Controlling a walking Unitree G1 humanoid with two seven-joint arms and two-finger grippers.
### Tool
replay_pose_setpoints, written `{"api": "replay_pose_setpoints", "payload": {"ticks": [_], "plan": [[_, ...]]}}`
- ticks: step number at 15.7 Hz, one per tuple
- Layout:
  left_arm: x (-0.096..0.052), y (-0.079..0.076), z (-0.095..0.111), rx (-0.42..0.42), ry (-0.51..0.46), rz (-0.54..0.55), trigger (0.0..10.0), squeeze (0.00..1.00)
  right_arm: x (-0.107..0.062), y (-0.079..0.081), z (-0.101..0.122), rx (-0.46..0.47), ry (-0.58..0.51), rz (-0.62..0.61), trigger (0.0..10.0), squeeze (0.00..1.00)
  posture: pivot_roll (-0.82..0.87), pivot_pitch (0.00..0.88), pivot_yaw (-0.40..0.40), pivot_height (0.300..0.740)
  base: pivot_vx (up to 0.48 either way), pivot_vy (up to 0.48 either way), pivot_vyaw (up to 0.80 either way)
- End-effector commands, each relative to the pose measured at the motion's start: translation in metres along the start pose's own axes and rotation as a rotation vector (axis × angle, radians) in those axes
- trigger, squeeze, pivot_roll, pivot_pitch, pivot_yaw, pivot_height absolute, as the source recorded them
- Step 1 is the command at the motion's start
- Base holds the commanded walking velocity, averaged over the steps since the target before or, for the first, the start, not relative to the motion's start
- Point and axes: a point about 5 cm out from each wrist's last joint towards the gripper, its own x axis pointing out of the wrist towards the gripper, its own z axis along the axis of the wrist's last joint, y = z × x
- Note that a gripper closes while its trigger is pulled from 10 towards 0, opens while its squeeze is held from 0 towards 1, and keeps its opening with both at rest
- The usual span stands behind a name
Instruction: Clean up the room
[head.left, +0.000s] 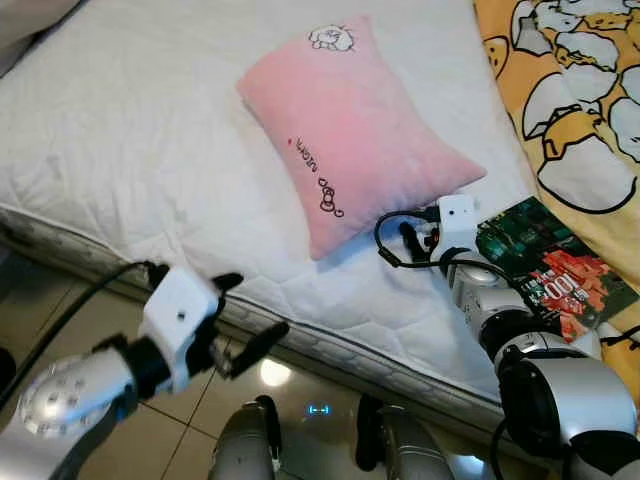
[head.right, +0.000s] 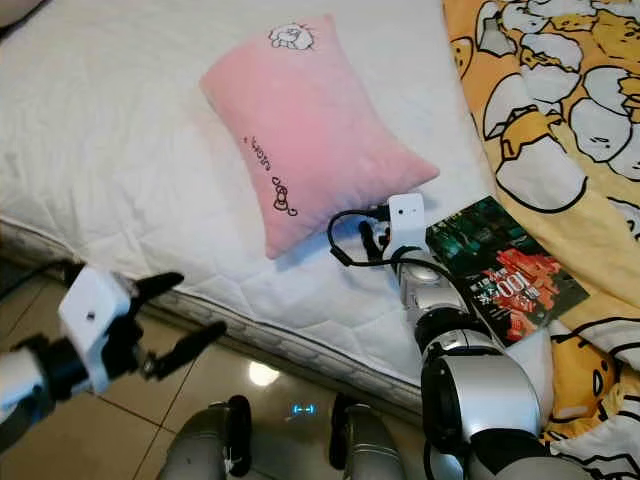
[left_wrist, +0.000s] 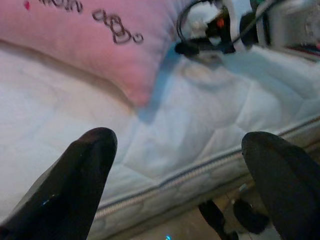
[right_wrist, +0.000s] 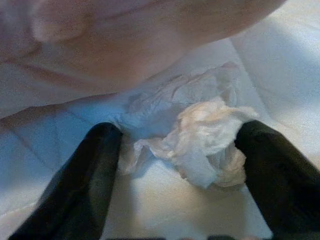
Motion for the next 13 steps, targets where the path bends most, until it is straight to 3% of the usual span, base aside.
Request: {"api": "replay_pose_setpoints", "payload": {"ticks": [1,9,11,13], "plan": [[0.002,-0.006,0.005,0.006,0.0,-0.02,10.0,0.0,-0.001,0.001,-0.008,-0.007,0.024,0.003,0.0,0.0,0.34,0.327,0.003,0.74,0.0,0.0,0.0],[0.049,-0.042,0.031,-0.03,-0.006,-0.069,10.0,0.0,-0.004,-0.001,-0.013,-0.014,0.029,0.008,0.0,0.0,0.32,0.3,0.007,0.74,0.0,0.0,0.0],[0.047,-0.035,0.02,-0.04,0.032,0.0,10.0,0.0,-0.004,0.0,-0.015,-0.008,0.029,0.004,0.0,0.0,0.29,0.258,-0.021,0.74,0.0,0.0,0.0],[0.045,-0.015,-0.009,-0.142,0.083,0.16,10.0,0.0,-0.004,0.001,-0.015,0.012,0.024,0.0,0.0,0.0,0.25,0.196,-0.054,0.74,0.0,0.0,0.0]]}}
